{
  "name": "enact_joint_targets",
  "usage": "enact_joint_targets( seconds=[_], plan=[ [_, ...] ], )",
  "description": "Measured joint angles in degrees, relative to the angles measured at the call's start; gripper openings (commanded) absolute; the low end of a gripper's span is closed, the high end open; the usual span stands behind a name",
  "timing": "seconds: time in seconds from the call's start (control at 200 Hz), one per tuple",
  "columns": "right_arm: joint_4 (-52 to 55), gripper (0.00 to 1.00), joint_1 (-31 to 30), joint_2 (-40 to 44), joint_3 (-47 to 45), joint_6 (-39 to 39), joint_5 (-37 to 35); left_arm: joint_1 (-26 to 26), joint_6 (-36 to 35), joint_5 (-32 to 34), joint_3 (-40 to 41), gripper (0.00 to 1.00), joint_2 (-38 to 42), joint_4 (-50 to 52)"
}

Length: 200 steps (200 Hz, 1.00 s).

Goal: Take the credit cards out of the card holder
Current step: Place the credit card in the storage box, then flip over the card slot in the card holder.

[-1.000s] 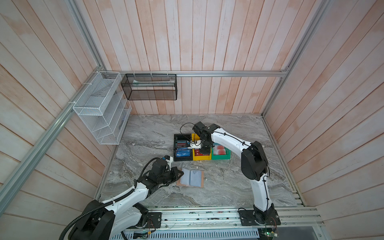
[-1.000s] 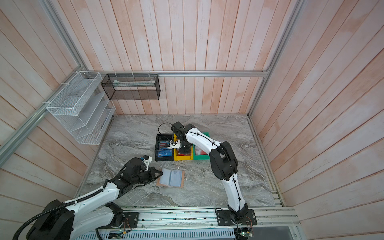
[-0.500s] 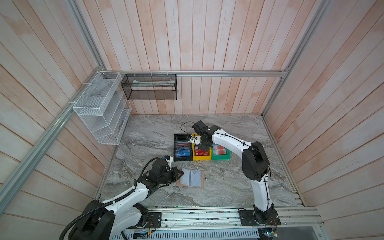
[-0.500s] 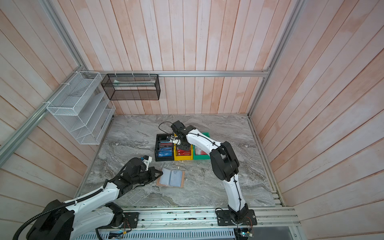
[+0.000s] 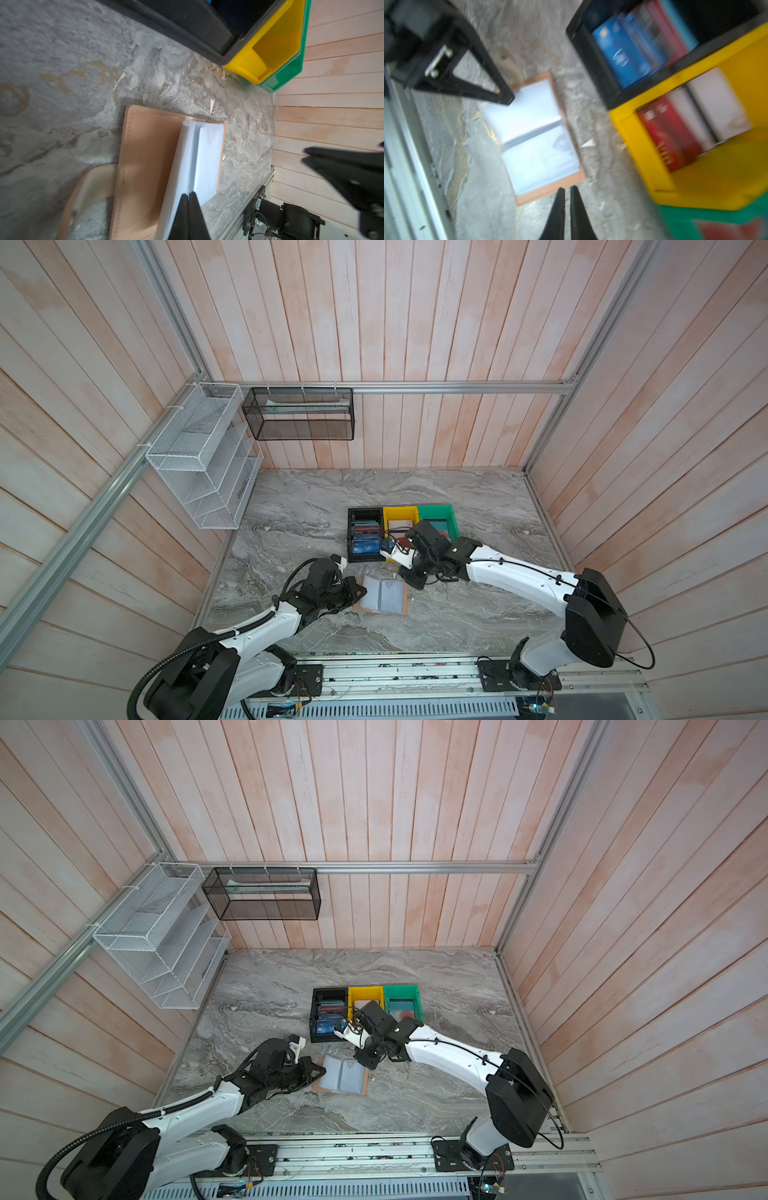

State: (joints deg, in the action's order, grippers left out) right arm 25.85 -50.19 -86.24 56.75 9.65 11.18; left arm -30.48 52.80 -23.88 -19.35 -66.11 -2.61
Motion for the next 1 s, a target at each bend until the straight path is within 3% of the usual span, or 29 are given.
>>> enact_joint_targets(
  seconds=[0.23, 0.425, 1.0],
  plan=[
    [-8.2, 0.05, 0.2, 6.1, -12.0, -9.8, 6.1, -0.9, -0.1, 1.4, -0.4, 0.0, -1.4, 1.0],
    [-13.5, 0.0, 0.3, 4.7, -12.1, -12.2, 8.1, -1.2, -0.1, 2.4, -0.5, 0.0, -4.1, 1.4],
    [-15.2, 0.0, 0.4, -5.9, -9.3, -12.7, 6.4, -1.4, -0.1, 3.6, -0.5, 0.0, -5.8, 1.1]
  ],
)
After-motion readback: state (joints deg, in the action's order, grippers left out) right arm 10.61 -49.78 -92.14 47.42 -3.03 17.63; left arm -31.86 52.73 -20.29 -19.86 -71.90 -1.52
